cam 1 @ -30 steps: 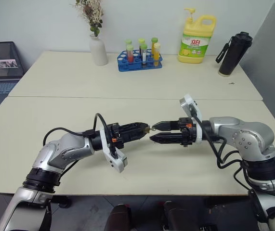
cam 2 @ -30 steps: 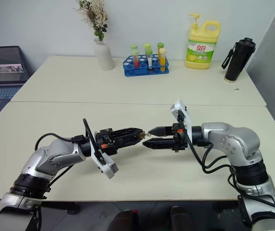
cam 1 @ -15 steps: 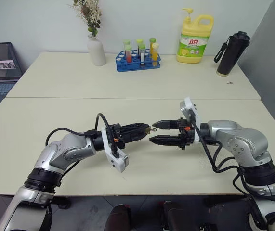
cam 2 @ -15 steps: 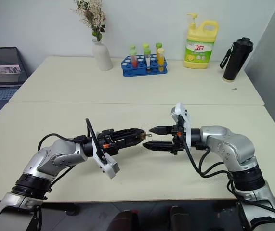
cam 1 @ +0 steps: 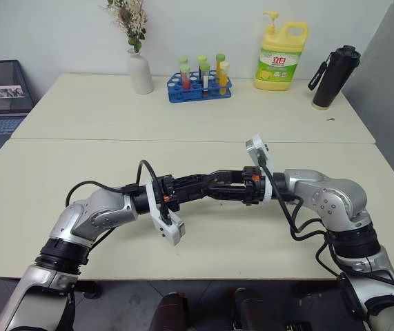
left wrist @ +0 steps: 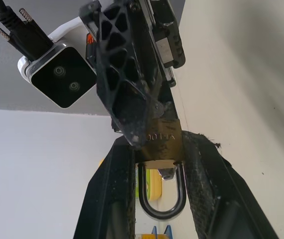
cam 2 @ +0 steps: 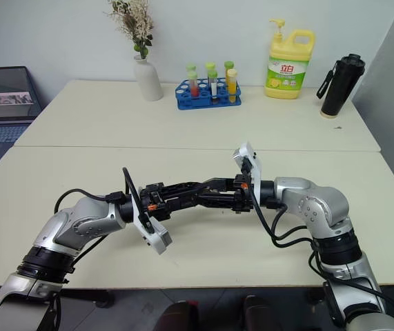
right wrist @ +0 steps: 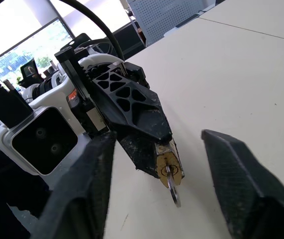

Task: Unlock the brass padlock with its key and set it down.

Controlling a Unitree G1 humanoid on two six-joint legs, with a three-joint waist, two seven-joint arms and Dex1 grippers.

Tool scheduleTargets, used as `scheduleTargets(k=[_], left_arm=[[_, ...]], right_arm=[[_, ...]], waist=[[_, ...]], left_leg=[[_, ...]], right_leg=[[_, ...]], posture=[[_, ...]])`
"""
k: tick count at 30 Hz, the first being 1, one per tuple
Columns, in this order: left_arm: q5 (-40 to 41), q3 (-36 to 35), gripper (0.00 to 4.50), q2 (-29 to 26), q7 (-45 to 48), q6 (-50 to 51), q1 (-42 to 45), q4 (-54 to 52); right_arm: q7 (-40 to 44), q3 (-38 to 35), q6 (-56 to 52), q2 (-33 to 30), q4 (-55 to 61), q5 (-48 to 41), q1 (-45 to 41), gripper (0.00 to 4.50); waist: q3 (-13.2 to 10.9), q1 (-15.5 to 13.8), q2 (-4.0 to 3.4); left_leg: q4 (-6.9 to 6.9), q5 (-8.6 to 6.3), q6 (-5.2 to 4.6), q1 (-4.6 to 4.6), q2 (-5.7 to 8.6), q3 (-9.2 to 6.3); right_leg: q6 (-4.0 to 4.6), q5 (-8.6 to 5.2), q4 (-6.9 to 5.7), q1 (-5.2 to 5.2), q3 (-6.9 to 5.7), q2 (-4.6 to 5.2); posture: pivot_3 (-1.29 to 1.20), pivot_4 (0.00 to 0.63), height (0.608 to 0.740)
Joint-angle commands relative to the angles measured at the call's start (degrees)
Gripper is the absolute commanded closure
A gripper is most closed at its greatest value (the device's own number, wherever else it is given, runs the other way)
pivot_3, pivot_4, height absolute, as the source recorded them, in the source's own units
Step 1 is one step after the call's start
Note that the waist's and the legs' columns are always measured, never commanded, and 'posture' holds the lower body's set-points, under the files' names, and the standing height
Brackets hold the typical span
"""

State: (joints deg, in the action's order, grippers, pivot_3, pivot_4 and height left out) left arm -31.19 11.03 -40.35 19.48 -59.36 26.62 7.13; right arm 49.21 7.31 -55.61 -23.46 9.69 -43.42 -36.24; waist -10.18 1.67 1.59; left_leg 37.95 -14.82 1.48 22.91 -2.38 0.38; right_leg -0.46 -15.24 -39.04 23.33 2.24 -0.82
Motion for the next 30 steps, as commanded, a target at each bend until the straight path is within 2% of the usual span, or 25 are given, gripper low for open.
scheduleTargets(k=[1,4,5,13,17,21,27,28,30], left_arm=[[0.85,-0.31,3.54,-0.02,-0.91,-0.19,0.24,-1.01],[0.45,-0.72,3.54,0.05,-1.53,-0.16,0.14,-0.77],[0.39,-0.8,3.54,0.1,-1.66,-0.05,0.14,-0.7],[0.02,-0.67,3.54,0.18,-2.09,0.2,0.2,-0.6],[2.59,-0.27,3.54,0.31,-1.28,1.49,0.22,0.36],[9.41,1.06,2.17,-0.64,2.04,2.98,-1.04,-0.26],[15.17,0.38,0.23,-3.16,6.27,5.48,-4.36,-3.6],[15.42,-0.79,0.0,-3.23,5.84,6.22,-4.96,-4.52],[16.98,-1.9,0.0,-4.6,7.06,8.17,-6.79,-6.11]], right_arm=[[0.86,-0.98,-0.16,-0.31,0.88,-0.89,-1.0,3.1],[0.9,-1.03,-0.28,-0.25,0.67,-0.89,-1.11,4.2],[0.96,-1.11,-0.35,-0.2,0.51,-0.99,-1.28,4.32],[2.2,-1.67,-1.48,-0.65,0.12,-2.22,-2.09,4.31],[2.6,-2.0,-2.11,-0.51,-0.09,-2.65,-2.77,4.31],[2.5,-2.27,-2.39,-0.44,-0.07,-2.7,-2.79,4.31],[2.12,-2.53,-1.69,-0.33,-0.87,-1.92,-3.01,4.31],[2.07,-2.63,-1.53,-0.28,-1.16,-1.74,-3.08,4.31],[2.04,-2.8,-1.07,-0.36,-1.8,-1.26,-3.18,4.31]], waist=[[0.0,0.0,0.0],[0.0,0.0,0.0],[0.0,0.0,0.0],[0.0,0.0,0.0],[0.0,0.0,0.0],[0.0,0.0,0.0],[-0.01,0.03,-0.01],[-0.01,0.02,-0.01],[-0.01,0.03,-0.01]], left_leg=[[0.0,0.0,0.0,0.0,0.0,0.0],[0.0,0.0,0.0,0.0,0.0,0.0],[0.0,0.0,0.0,0.0,0.0,0.0],[0.0,0.0,0.0,0.0,0.0,0.0],[0.0,0.0,0.0,0.0,0.0,0.01],[0.0,0.0,0.0,0.0,-0.01,-0.01],[-0.01,0.0,0.0,0.0,-0.02,-0.01],[-0.01,0.0,0.0,-0.01,-0.02,-0.01],[0.0,0.0,0.0,0.01,-0.03,-0.02]], right_leg=[[0.0,0.0,0.0,0.0,0.0,0.0],[0.0,0.0,0.0,0.0,0.0,0.0],[0.0,0.0,0.0,0.0,0.01,0.0],[0.0,0.0,0.0,0.0,0.0,0.0],[0.0,0.0,0.0,0.0,0.0,0.0],[0.0,0.0,-0.01,0.0,-0.01,0.0],[0.0,0.0,-0.01,0.01,-0.01,0.0],[0.0,0.0,-0.01,0.01,0.0,0.0],[0.0,0.0,-0.01,0.01,-0.02,0.0]], posture=[[0.0,0.15,0.74],[0.0,0.15,0.74],[0.0,0.15,0.74],[0.0,0.15,0.74],[0.0,0.15,0.74],[0.0,0.15,0.74],[0.0,0.15,0.74],[0.0,0.15,0.74],[0.0,0.15,0.74]])
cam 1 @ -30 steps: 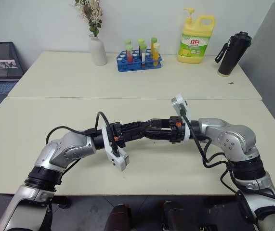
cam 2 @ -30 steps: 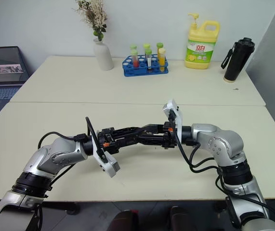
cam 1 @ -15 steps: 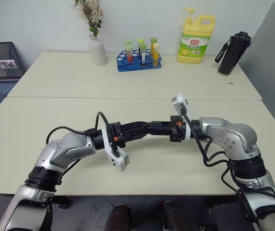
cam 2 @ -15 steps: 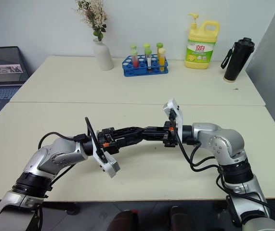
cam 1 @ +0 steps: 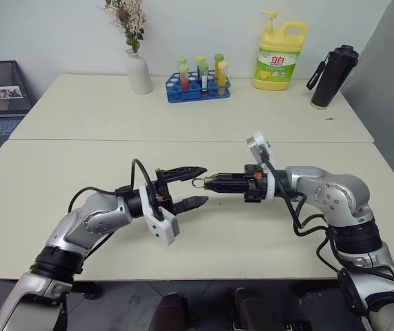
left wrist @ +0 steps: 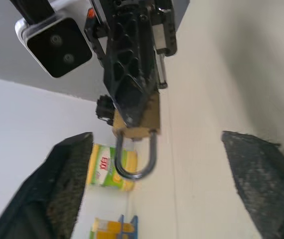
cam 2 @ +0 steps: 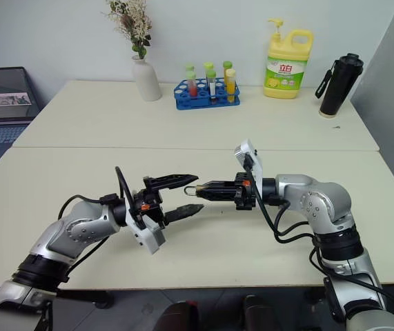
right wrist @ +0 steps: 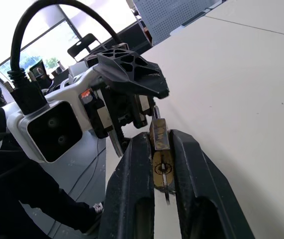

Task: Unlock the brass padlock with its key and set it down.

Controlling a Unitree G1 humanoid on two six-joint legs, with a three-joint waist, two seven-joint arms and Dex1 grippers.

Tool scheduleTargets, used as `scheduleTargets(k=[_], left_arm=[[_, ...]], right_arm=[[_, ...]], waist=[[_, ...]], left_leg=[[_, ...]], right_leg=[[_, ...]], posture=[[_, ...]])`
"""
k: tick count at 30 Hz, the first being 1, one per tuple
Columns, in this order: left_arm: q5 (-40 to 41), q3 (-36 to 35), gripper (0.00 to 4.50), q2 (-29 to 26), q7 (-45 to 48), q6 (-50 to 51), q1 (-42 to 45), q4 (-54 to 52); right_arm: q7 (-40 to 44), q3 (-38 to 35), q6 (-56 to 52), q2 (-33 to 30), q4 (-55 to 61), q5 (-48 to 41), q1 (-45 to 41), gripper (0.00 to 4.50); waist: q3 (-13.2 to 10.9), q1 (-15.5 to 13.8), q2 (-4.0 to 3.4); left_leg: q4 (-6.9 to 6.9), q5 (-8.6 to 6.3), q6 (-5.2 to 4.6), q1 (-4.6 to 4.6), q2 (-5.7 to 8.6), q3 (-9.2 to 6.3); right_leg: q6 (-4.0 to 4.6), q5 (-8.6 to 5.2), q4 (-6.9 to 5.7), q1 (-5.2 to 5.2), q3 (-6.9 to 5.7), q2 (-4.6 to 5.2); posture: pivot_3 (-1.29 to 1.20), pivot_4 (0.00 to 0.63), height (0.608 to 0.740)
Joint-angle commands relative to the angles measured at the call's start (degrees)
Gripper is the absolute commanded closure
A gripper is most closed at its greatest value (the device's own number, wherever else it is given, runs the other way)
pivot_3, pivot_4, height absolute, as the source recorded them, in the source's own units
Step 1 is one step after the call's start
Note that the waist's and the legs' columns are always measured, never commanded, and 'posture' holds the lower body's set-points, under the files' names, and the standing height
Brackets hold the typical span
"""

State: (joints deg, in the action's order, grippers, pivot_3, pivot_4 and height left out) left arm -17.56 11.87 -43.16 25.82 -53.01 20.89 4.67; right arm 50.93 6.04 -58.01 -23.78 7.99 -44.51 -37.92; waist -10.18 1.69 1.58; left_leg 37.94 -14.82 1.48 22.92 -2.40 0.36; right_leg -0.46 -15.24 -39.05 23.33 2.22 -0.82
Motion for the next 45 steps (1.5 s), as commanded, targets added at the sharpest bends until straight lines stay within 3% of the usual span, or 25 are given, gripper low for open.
scheduleTargets(k=[1,4,7,13,21,26,33,45], left_arm=[[4.6,-3.05,0.0,-2.62,1.79,3.36,-2.37,-4.51],[8.48,-3.47,0.0,-4.07,4.28,7.33,-6.22,-7.1],[17.98,-5.08,0.0,-3.91,6.26,15.63,-11.64,-12.64],[28.56,-8.77,1.95,-1.45,7.42,30.24,-6.6,-20.21],[40.79,-9.66,4.5,-0.5,14.79,49.64,-2.09,-21.32],[47.39,-9.35,4.5,0.36,22.12,61.71,0.46,-14.74],[49.54,-8.32,4.5,2.12,30.55,68.99,3.2,-11.9],[47.61,-8.03,4.5,6.42,33.13,70.98,5.53,-12.08]], right_arm=[[0.28,-1.64,1.7,-0.04,-0.66,0.17,-1.66,4.31],[0.42,-1.78,2.68,0.07,-2.19,1.02,-2.23,4.31],[1.18,-1.31,4.16,-0.3,-3.39,2.22,-2.76,4.31],[2.48,-0.74,6.15,-0.7,-3.48,3.69,-2.88,4.31],[4.29,1.23,9.63,-1.57,-0.68,6.37,-2.07,4.31],[4.78,1.41,10.72,-1.98,1.3,6.88,-1.59,4.32],[4.99,1.46,11.28,-2.39,2.69,7.04,-1.29,4.31],[4.99,1.53,11.03,-2.35,2.96,6.79,-1.04,4.31]], waist=[[0.0,0.01,0.0],[-0.01,0.06,-0.02],[-0.02,0.15,-0.03],[-0.04,-0.44,0.0],[-0.05,0.22,-0.01],[-0.05,0.14,-0.02],[-0.05,0.08,-0.02],[-0.05,0.04,-0.02]], left_leg=[[0.0,0.0,0.0,0.0,0.0,0.01],[-0.01,0.0,0.0,-0.02,-0.01,0.02],[-0.02,0.0,0.0,-0.02,-0.04,0.06],[0.03,0.0,0.0,0.03,-0.03,-0.06],[0.01,0.0,0.01,0.0,-0.07,0.07],[0.0,0.0,0.01,-0.01,-0.09,0.02],[0.0,0.0,0.01,0.04,-0.07,0.04],[0.01,0.0,0.01,0.03,-0.07,0.04]], right_leg=[[0.0,0.0,0.0,0.0,0.0,0.0],[0.0,-0.01,0.0,0.0,0.01,0.0],[0.0,-0.01,0.01,0.02,0.03,0.0],[-0.11,-0.07,0.01,0.02,-0.09,-0.05],[-0.09,-0.06,0.03,0.05,0.08,-0.15],[-0.12,-0.1,0.01,0.06,0.04,-0.22],[-0.09,-0.08,0.05,0.09,0.07,-0.4],[-0.08,-0.08,0.03,0.09,0.1,-0.4]], posture=[[0.0,0.15,0.74],[0.0,0.15,0.74],[0.0,0.15,0.74],[0.0,0.15,0.74],[0.0,0.15,0.74],[0.0,0.15,0.74],[0.0,0.15,0.74],[0.0,0.15,0.74]])
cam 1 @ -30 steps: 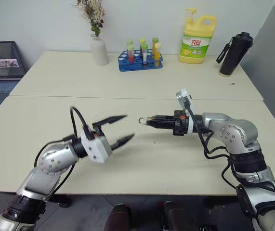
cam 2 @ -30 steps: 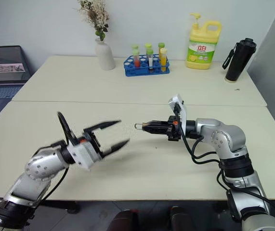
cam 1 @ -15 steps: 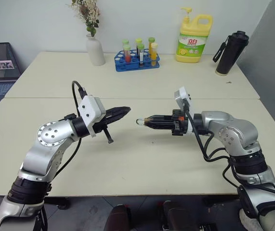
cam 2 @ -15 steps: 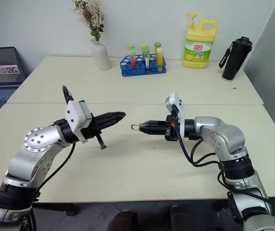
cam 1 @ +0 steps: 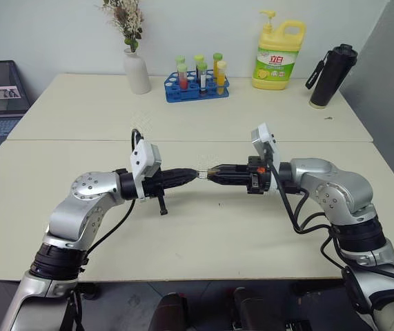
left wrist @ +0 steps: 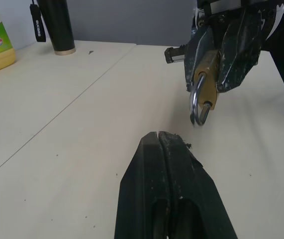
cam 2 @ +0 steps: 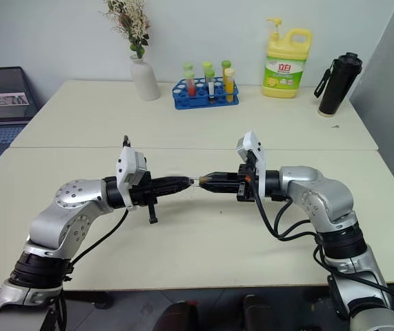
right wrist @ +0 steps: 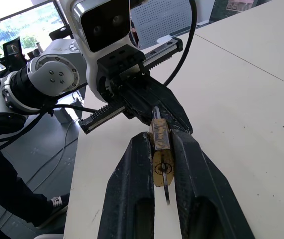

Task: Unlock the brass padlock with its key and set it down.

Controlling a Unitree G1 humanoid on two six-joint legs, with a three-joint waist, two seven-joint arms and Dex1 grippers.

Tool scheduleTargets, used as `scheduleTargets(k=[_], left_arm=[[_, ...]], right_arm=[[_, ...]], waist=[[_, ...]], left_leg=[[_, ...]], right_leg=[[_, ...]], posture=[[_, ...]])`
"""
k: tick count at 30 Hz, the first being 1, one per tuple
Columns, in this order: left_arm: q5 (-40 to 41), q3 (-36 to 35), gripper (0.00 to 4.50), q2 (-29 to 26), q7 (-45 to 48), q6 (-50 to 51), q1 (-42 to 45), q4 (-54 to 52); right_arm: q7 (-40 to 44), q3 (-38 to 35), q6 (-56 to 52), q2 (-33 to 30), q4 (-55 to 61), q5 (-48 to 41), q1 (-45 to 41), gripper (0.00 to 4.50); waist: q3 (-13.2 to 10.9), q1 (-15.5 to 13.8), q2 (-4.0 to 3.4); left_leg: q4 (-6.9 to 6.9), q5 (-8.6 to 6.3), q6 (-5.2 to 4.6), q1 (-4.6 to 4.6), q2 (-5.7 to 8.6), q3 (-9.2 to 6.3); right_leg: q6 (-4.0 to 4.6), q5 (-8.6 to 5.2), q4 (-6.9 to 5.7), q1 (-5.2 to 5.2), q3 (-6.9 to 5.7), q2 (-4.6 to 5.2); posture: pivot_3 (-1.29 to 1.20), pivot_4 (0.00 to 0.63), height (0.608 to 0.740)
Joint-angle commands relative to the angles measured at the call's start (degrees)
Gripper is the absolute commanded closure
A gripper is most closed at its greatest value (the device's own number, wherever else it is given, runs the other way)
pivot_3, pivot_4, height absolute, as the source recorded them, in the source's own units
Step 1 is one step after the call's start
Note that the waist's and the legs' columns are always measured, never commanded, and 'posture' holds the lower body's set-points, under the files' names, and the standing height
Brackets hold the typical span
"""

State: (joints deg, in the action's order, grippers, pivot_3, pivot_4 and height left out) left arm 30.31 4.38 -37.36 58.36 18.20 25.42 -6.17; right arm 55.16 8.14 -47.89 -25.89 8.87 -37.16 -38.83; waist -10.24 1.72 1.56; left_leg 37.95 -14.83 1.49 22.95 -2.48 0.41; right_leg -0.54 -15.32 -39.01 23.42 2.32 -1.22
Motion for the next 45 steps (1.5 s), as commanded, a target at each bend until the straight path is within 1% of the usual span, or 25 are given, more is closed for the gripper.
scheduleTargets(k=[1,11,18,26,30,33,36,45], left_arm=[[-0.45,-0.54,4.5,0.81,0.63,-0.18,1.01,-1.28],[0.45,-0.6,4.5,0.13,3.63,2.71,-0.83,-5.08],[0.51,-1.65,4.5,0.62,3.07,3.74,-1.15,-6.72],[-0.16,-2.12,4.5,0.09,3.06,3.24,-1.87,-6.3],[-6.61,-1.91,4.5,0.59,0.47,-3.43,-1.7,-2.15],[-8.11,-2.46,4.5,2.2,-1.44,-6.27,-0.11,0.14],[-6.85,-2.42,4.5,2.91,-0.86,-5.77,0.69,-0.04],[-3.03,-1.72,4.5,3.27,0.9,-0.94,-0.54,-4.45]], right_arm=[[0.77,-0.54,0.91,-0.25,2.08,-0.53,-0.13,4.31],[0.83,-0.52,0.87,-0.35,1.51,-0.36,-0.01,4.31],[1.18,-0.18,1.16,-0.48,1.03,0.07,0.1,4.31],[1.51,-0.02,1.21,-0.68,0.74,0.37,0.16,4.31],[1.7,0.11,1.15,-0.75,0.72,0.38,0.05,4.31],[1.98,0.14,1.14,-0.82,0.77,0.38,0.11,4.31],[2.06,0.21,1.12,-0.81,0.73,0.4,0.06,4.31],[2.03,0.44,0.94,-0.84,0.96,0.34,0.18,4.31]], waist=[[0.0,0.01,0.0],[0.0,0.02,0.0],[0.0,0.02,0.0],[0.0,0.01,0.0],[0.0,-0.01,0.0],[0.0,-0.04,0.0],[0.0,-0.04,0.0],[0.0,-0.01,0.0]], left_leg=[[0.0,0.0,0.0,0.0,0.0,0.0],[0.0,0.0,0.0,0.0,0.0,0.0],[0.0,0.0,0.0,0.0,0.0,0.0],[0.0,0.0,0.0,0.0,0.0,0.0],[0.0,0.0,0.0,0.0,0.0,0.0],[0.0,0.0,0.0,0.0,0.0,0.0],[0.01,0.0,0.0,0.02,0.01,0.01],[0.0,0.0,0.0,0.0,0.0,0.01]], right_leg=[[0.0,0.0,0.0,0.0,0.0,0.0],[0.0,0.0,0.0,0.0,0.01,0.0],[-0.01,-0.01,0.0,0.0,0.01,0.0],[-0.01,-0.01,0.0,0.0,0.01,0.0],[-0.01,-0.01,0.0,0.01,0.01,0.0],[0.0,0.0,0.0,0.01,0.01,0.0],[0.01,0.0,0.01,0.01,0.01,0.01],[0.0,0.0,0.0,0.01,0.02,0.03]], posture=[[0.0,0.15,0.74],[0.0,0.15,0.74],[0.0,0.15,0.74],[0.0,0.15,0.74],[0.0,0.15,0.74],[0.0,0.15,0.74],[0.0,0.15,0.74],[0.0,0.15,0.74]])
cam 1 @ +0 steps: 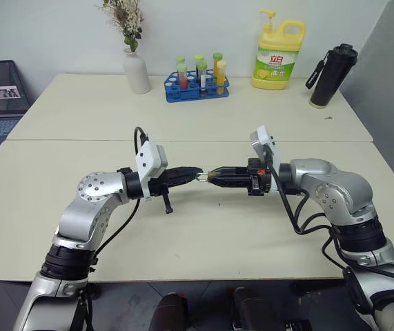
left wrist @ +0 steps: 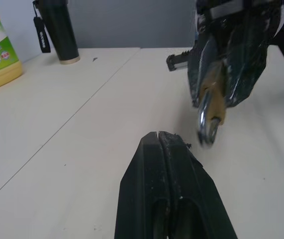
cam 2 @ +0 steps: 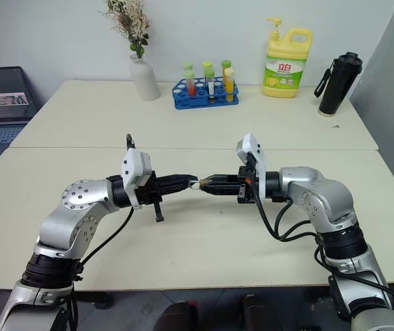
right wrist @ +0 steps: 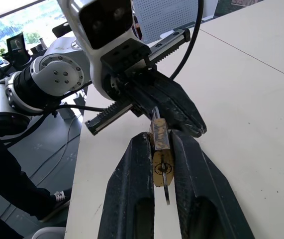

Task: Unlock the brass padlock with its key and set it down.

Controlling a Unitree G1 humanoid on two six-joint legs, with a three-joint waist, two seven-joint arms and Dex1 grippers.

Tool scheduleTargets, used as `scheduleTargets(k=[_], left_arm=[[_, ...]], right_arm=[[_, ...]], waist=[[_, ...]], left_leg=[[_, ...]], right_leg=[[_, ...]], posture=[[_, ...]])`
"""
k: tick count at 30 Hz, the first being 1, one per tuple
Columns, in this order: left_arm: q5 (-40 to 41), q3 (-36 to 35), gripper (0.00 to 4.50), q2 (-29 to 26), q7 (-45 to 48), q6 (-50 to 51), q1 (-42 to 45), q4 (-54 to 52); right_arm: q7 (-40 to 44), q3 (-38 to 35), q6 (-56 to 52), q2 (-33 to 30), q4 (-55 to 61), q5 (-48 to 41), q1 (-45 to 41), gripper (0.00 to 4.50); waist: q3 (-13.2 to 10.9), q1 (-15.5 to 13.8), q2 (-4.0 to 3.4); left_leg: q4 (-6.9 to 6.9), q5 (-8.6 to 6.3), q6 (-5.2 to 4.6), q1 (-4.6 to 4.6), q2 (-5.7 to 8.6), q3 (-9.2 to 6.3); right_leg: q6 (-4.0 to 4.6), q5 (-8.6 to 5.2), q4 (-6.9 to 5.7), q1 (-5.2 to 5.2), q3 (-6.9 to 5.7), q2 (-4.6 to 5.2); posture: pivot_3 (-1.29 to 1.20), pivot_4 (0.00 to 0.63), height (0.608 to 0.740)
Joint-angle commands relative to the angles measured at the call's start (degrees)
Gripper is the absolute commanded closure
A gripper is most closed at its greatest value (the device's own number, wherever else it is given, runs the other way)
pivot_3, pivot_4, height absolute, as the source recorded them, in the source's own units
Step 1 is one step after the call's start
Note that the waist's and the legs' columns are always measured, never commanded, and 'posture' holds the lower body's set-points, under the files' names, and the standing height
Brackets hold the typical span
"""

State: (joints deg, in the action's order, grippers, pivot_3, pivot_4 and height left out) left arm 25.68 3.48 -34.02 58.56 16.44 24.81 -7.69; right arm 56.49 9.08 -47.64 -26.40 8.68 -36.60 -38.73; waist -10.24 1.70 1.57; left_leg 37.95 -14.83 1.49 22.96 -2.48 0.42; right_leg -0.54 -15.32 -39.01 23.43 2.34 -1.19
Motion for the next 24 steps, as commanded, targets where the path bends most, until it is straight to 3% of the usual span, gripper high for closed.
scheduleTargets(k=[1,24], left_arm=[[1.79,-0.73,4.5,-0.11,0.94,1.08,0.11,-3.25],[12.07,-4.28,4.5,-4.57,3.57,15.45,-0.88,-10.99]], right_arm=[[0.7,-0.48,0.67,-0.35,1.17,-0.24,0.09,4.31],[0.73,-0.44,0.35,-0.47,1.23,-0.19,0.49,4.31]], waist=[[0.0,0.0,0.0],[0.0,0.05,0.01]], left_leg=[[0.0,0.0,0.0,0.0,0.0,0.0],[0.0,0.0,0.0,0.0,0.0,0.0]], right_leg=[[0.0,0.0,0.0,0.0,0.0,0.0],[-0.05,-0.04,0.01,0.01,0.0,0.0]], posture=[[0.0,0.15,0.74],[0.0,0.15,0.74]])
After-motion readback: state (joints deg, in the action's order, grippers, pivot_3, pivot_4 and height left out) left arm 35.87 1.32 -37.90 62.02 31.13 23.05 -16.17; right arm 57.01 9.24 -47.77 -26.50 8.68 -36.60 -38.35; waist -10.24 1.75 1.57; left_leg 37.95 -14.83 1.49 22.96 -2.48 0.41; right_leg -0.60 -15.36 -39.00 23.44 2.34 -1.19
